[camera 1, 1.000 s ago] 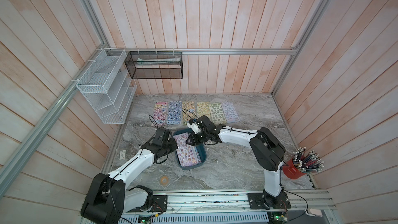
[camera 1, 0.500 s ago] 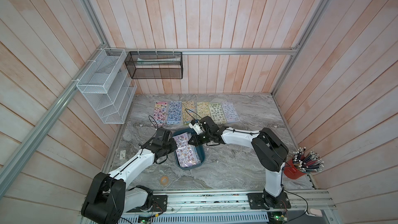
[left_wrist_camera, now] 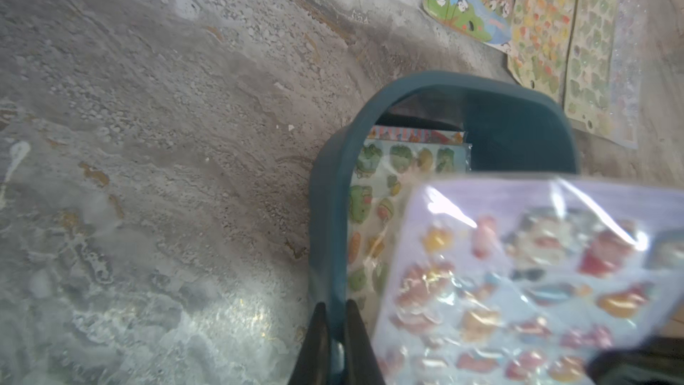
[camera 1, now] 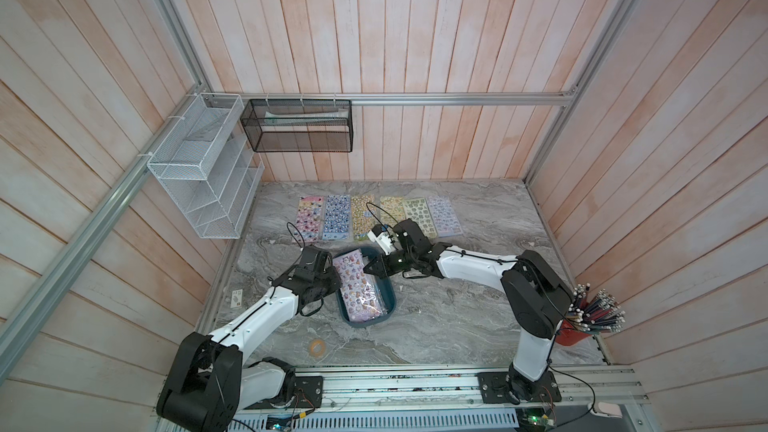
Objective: Take the stickers out of the storage box
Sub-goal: Pick up the sticker from the storage box.
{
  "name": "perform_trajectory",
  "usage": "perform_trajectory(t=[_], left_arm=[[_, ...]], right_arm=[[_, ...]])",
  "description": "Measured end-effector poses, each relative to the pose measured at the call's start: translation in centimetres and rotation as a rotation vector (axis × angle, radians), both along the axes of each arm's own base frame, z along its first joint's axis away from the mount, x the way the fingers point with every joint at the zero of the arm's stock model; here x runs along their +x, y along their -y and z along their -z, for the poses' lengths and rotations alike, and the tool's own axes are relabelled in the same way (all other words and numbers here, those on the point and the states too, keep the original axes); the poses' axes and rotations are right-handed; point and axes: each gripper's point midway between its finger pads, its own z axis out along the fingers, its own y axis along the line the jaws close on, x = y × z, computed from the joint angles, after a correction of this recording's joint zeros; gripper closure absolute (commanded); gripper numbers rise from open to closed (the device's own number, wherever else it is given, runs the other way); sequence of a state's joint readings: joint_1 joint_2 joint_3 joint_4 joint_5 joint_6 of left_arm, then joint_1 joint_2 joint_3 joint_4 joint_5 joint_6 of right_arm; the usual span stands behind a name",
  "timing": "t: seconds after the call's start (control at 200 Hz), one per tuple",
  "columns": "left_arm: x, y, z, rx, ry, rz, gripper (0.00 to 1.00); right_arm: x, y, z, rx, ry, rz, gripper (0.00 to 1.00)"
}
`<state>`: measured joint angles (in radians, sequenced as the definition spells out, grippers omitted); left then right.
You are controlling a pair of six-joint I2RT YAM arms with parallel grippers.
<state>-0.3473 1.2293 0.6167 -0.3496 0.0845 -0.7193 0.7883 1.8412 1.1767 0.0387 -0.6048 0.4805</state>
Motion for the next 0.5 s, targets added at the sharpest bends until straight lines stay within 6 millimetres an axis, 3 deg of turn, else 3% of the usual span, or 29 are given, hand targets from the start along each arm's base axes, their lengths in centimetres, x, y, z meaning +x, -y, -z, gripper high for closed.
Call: perform_trajectory(t=[0.245,0.495], left_arm=[[-0.1,-0.2,-0.1,0.011,0.001,-0.007,1.0],[-0.2,-0.3,-0.2,0.012,0.002,-0.006,1.0]], right_arm=[[1.4,2.0,-3.6,0.034,0.046,0.019,1.0],[0.8,3.3,-4.5,-0.009,0.054,0.0,1.0]])
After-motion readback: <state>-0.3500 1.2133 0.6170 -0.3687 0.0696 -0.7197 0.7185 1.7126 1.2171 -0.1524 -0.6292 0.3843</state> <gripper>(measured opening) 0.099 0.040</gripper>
